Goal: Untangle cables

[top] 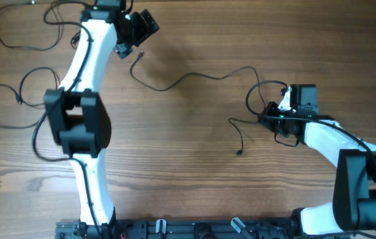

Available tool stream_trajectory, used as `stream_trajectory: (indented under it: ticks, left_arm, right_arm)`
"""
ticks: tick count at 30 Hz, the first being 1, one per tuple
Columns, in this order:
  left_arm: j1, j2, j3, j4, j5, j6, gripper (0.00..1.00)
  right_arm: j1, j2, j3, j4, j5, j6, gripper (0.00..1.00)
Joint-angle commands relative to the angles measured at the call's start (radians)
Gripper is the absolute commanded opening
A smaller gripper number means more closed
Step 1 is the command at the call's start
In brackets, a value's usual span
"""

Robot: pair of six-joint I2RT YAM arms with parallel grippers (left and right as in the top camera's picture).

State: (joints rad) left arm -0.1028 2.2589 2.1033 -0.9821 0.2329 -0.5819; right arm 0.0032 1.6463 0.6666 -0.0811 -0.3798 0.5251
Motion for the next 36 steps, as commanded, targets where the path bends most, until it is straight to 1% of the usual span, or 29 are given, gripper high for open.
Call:
stream_trajectory:
  ticks: [1,3,4,6,8,10,12,15,18,20,23,25,30,31,33,34,35,36]
  left_arm:
    - [-0.008,-0.043,0.005,-0.114,0.063,0.127,1.0]
    - [-0.021,-0.043,0.004,-0.146,0.108,0.16,1.0]
    - [-0.032,-0.043,0.004,-0.151,0.108,0.161,1.0]
    - [-0.053,-0.043,0.004,-0.151,0.113,0.16,1.0]
    - [-0.078,-0.042,0.004,-0.151,0.116,0.16,1.0]
    - [-0.101,-0.042,0.004,-0.143,0.115,0.16,1.0]
    - [-0.127,-0.039,0.004,-0.122,0.114,0.16,1.0]
    - [-0.146,-0.038,0.004,-0.086,0.097,0.159,1.0]
    - [-0.146,-0.038,0.004,-0.077,0.011,0.154,1.0]
    - [-0.127,-0.038,0.004,-0.081,-0.057,0.1,1.0]
    - [-0.093,-0.038,0.004,-0.08,-0.09,0.04,1.0]
    - [-0.063,-0.038,0.004,-0.08,-0.089,0.011,1.0]
    - [-0.034,-0.038,0.004,-0.084,-0.089,0.012,1.0]
    - [-0.036,-0.037,0.004,-0.085,-0.089,0.012,1.0]
    - [-0.045,-0.037,0.002,-0.084,-0.089,0.013,1.0]
    - [-0.048,-0.037,0.002,-0.085,-0.089,0.012,1.0]
    - [-0.052,-0.037,0.002,-0.085,-0.089,0.013,1.0]
    - [-0.054,-0.037,0.002,-0.086,-0.089,0.013,1.0]
  right_arm:
    - [-0.001,0.016,-0.005,0.203,-0.241,-0.027,0.05]
    - [-0.001,0.016,-0.003,0.387,-0.398,-0.017,0.05]
    - [-0.001,0.016,0.001,0.484,-0.484,0.009,0.04]
    - [-0.001,0.016,0.016,0.639,-0.575,0.073,0.04]
    - [0.0,0.016,0.042,0.751,-0.589,0.133,0.05]
    - [0.005,0.016,0.057,0.793,-0.567,0.133,0.05]
    - [0.026,0.016,0.069,0.794,-0.512,0.132,0.05]
    - [0.099,0.016,0.087,0.781,-0.391,0.124,0.05]
    - [0.183,0.016,0.142,0.687,-0.236,0.057,0.05]
    - [0.241,0.023,0.219,0.56,-0.096,-0.002,0.05]
    - [0.295,0.053,0.269,0.522,0.007,-0.032,0.04]
    - [0.336,0.116,0.306,0.525,0.067,-0.031,0.05]
    - [0.397,0.328,0.443,0.524,0.068,-0.024,0.06]
    - [0.406,0.367,0.478,0.514,0.065,-0.023,0.08]
    - [0.419,0.421,0.532,0.473,0.066,-0.027,0.15]
    - [0.423,0.439,0.551,0.449,0.072,-0.028,0.26]
    - [0.423,0.447,0.562,0.42,0.095,-0.027,0.45]
    - [0.419,0.446,0.562,0.402,0.105,-0.026,0.6]
